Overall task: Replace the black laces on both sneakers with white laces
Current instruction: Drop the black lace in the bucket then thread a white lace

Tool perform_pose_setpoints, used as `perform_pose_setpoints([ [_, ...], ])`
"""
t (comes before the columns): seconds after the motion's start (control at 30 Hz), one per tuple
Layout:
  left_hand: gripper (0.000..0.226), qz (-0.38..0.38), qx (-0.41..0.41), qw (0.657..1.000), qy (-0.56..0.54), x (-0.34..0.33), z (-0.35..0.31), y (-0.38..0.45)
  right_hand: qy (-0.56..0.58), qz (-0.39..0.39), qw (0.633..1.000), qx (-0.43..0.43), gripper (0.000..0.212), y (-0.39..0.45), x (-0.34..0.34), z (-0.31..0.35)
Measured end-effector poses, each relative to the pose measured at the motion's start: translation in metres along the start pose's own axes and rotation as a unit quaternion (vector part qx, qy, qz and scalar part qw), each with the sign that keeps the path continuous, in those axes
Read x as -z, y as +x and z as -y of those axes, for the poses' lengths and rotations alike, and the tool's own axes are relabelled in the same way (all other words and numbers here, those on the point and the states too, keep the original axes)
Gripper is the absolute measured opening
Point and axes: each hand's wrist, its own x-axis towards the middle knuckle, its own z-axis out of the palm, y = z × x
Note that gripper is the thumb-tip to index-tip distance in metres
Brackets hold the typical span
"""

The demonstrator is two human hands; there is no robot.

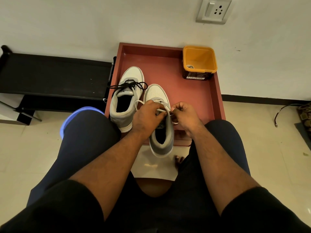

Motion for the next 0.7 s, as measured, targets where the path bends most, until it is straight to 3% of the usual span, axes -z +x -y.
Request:
perform_pose_setpoints([
  [0.07, 0.029, 0.001, -0.003, 1.0, 0.0, 0.001, 0.001, 0.001, 0.108, -0.018, 0.994, -0.005, 0.021, -0.002, 0.001, 0.005],
  [0.1, 0.03, 0.004, -0.004, 1.0, 0.002, 0.002, 0.002, 0.002, 0.214, -0.018, 0.976, -0.013, 0.021, -0.004, 0.003, 0.009],
  [0.2, 0.025, 0.008, -0.006, 1.0, 0.004, 0.002, 0.005, 0.003, 0.536, 0.01, 0.844, -0.032, 0.018, -0.008, 0.014, 0.018],
  [0.23, 0.026, 0.007, -0.009, 1.0, 0.006, 0.002, 0.006, 0.002, 0.569, 0.016, 0.822, -0.03, 0.018, -0.008, 0.019, 0.019],
  [0.27, 0.028, 0.007, -0.019, 1.0, 0.01, 0.001, 0.006, 0.002, 0.558, 0.018, 0.829, -0.034, 0.018, -0.009, 0.022, 0.021],
  [0.3, 0.032, 0.008, -0.036, 0.999, 0.013, 0.001, 0.006, 0.002, 0.485, 0.008, 0.874, -0.032, 0.018, -0.008, 0.024, 0.02],
  [0.37, 0.035, 0.022, -0.065, 0.998, 0.006, 0.001, 0.006, 0.002, 0.139, -0.028, 0.99, 0.026, 0.012, -0.008, 0.022, 0.017],
  [0.4, 0.033, 0.032, -0.073, 0.997, 0.006, 0.001, 0.006, 0.002, -0.061, -0.037, 0.996, 0.06, 0.009, -0.007, 0.019, 0.012],
  [0.43, 0.03, 0.039, -0.076, 0.996, 0.013, 0.001, 0.006, 0.003, -0.199, -0.029, 0.977, 0.075, 0.009, -0.004, 0.015, 0.007],
  [0.47, 0.027, 0.04, -0.077, 0.996, 0.02, 0.001, 0.006, 0.003, -0.264, -0.008, 0.962, 0.07, 0.011, -0.002, 0.011, 0.002],
  [0.53, 0.025, 0.034, -0.071, 0.997, 0.019, 0.001, 0.007, 0.003, -0.263, 0.005, 0.963, 0.058, 0.021, -0.001, 0.006, -0.001],
  [0.57, 0.024, 0.031, -0.069, 0.997, 0.015, 0.002, 0.008, 0.003, -0.202, -0.007, 0.978, 0.052, 0.025, -0.002, 0.004, 0.001],
  [0.63, 0.023, 0.031, -0.063, 0.997, 0.01, 0.002, 0.009, 0.003, 0.059, -0.041, 0.997, 0.025, 0.025, -0.004, 0.005, 0.011],
  [0.67, 0.023, 0.031, -0.06, 0.998, 0.008, 0.003, 0.009, 0.003, 0.228, -0.045, 0.973, 0.014, 0.025, -0.006, 0.008, 0.017],
  [0.7, 0.023, 0.031, -0.058, 0.998, 0.006, 0.003, 0.009, 0.003, 0.384, -0.039, 0.923, 0.003, 0.024, -0.008, 0.013, 0.02],
])
